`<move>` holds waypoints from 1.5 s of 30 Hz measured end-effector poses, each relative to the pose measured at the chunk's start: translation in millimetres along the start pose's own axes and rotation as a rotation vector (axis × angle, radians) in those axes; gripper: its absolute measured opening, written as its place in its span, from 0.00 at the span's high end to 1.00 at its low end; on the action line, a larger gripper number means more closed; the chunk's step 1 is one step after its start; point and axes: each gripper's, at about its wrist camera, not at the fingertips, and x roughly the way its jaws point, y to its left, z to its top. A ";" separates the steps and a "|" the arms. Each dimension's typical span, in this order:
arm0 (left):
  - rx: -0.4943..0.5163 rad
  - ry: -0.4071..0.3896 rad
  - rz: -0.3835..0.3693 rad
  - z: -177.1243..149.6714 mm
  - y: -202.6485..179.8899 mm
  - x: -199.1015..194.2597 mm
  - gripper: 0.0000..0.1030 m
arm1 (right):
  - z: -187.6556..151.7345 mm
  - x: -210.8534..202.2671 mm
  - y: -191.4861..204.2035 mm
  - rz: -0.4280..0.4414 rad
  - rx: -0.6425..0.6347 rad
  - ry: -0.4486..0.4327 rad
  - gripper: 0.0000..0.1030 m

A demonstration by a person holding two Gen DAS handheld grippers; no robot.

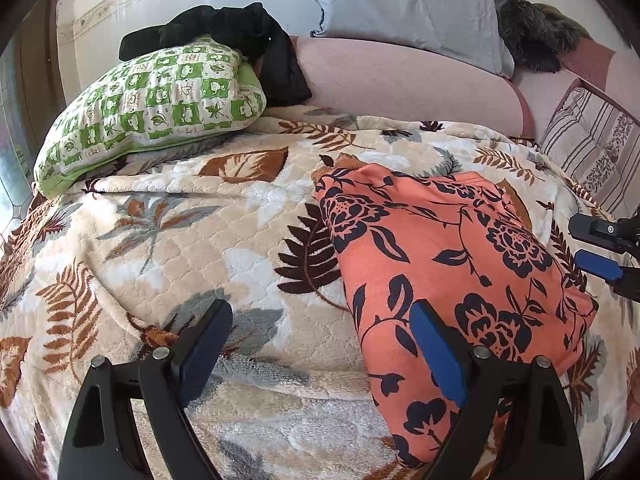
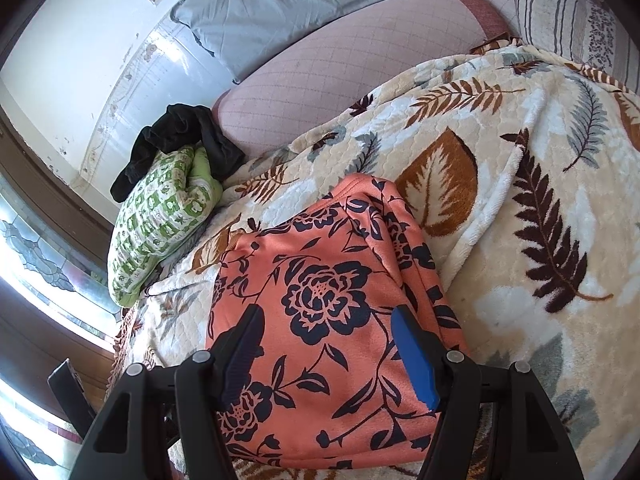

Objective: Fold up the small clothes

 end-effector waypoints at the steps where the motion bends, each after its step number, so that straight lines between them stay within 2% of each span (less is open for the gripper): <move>1: 0.001 -0.001 0.001 0.0 -0.2 0.0 0.12 | 0.0 0.0 0.3 -0.001 -0.001 0.000 0.33; 14: -0.001 0.009 -0.003 0.1 -2.9 2.7 0.12 | 2.0 2.7 -15.9 -0.002 0.059 0.020 0.33; 45: 0.009 0.011 -0.012 0.6 -9.0 3.9 0.12 | 1.5 1.3 -12.8 -0.002 0.053 0.009 0.33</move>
